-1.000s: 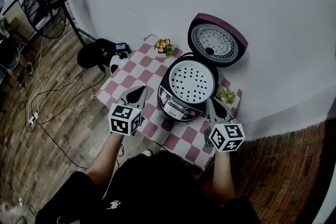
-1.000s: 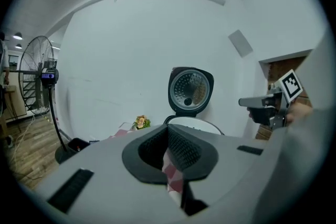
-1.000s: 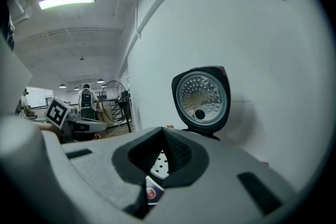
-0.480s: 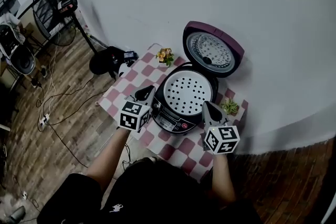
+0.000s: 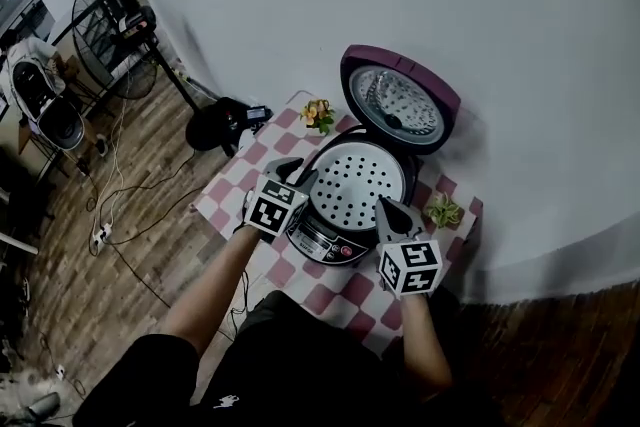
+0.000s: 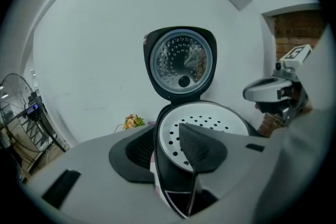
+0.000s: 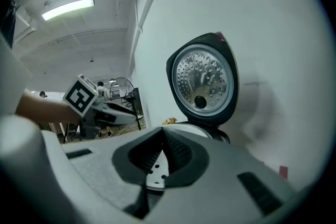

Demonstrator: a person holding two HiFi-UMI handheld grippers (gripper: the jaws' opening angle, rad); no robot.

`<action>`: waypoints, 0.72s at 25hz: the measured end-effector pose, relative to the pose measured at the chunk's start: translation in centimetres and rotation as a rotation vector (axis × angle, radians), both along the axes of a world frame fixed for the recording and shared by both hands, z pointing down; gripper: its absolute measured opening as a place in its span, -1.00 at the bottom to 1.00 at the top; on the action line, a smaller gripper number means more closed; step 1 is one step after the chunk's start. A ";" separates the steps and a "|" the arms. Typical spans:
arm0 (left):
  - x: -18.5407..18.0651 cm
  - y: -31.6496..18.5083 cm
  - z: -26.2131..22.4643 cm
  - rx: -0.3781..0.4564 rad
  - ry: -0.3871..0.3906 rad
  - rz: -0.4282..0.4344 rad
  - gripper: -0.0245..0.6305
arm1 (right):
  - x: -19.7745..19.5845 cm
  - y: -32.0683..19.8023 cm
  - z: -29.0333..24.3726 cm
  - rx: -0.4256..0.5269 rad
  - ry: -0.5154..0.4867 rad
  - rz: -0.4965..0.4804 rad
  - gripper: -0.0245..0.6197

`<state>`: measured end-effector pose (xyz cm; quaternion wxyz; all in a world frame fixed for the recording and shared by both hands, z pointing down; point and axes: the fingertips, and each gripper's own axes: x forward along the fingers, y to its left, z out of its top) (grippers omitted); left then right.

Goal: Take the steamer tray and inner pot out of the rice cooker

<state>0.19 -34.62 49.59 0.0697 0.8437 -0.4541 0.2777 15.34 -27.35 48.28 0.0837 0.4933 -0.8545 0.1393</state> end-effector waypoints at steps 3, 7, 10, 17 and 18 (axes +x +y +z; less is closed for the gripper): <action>0.6 -1.2 1.1 -0.040 -0.049 0.031 -0.41 | -0.2 -0.6 0.2 0.004 0.025 -0.006 -0.91; 1.5 -3.0 2.1 -0.086 -0.110 0.076 -0.32 | -0.6 -1.2 0.4 0.000 0.042 -0.010 -0.91; 1.8 -4.2 3.6 -0.111 -0.153 0.089 -0.30 | -0.9 -1.5 1.0 -0.012 0.047 -0.016 -0.91; 2.4 -5.3 6.0 -0.178 -0.246 0.118 -0.30 | -0.5 -1.8 1.2 -0.021 0.035 -0.010 -0.91; 2.5 -5.4 6.4 -0.187 -0.258 0.122 -0.31 | -0.4 -1.9 1.3 -0.024 0.031 -0.009 -0.91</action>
